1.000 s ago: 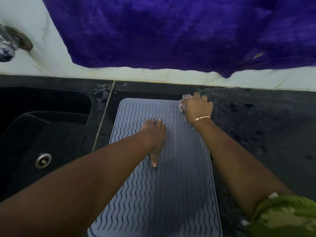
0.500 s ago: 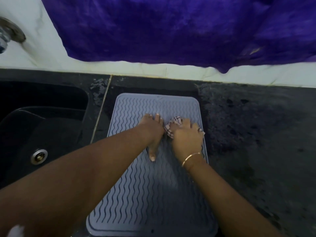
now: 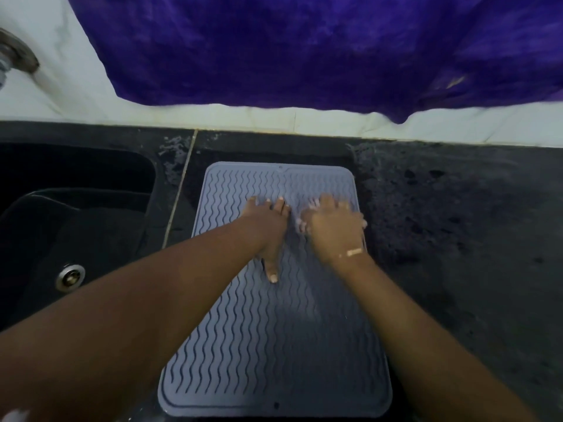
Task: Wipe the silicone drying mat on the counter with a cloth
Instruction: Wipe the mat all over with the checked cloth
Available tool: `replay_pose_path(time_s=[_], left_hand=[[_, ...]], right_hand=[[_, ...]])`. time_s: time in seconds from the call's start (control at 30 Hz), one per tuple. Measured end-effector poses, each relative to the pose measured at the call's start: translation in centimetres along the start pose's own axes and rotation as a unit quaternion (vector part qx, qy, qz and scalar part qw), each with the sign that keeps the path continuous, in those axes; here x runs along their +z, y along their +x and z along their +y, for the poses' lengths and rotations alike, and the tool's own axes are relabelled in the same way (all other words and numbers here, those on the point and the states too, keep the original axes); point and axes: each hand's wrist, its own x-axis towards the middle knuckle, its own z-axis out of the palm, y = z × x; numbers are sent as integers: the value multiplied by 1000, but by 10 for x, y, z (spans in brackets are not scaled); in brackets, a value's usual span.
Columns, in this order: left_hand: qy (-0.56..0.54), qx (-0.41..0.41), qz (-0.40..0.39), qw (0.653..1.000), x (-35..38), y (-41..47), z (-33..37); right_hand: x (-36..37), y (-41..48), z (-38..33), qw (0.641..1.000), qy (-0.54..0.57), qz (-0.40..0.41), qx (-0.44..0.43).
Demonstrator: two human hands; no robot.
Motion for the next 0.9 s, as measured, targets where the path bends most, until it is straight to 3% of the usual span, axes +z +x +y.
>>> replay_pose_path(time_s=[0.13,0.23,0.4,0.67,0.77,0.9], left_hand=[[14,-5,-4,1000,-1,0,3],[13,-4,-4,1000,-1,-1,3],[8,-17,-15,1000,0,0,5],[-61,-9,-5,998,6,-6,3],[-66,10,42,997,15,-14,6],[-143,77,177,971,52,-39,20]], right_hand=[[-5,-42,-6,998,36,-38,28],[-2,11,3,996,48,-32,71],[-2,67,4,997,24,-39,68],[20,-119,-10,996,-2,70,-50],[12,-128,-8,999,9,29,-27],[9,-62,1,998,54,-6,20]])
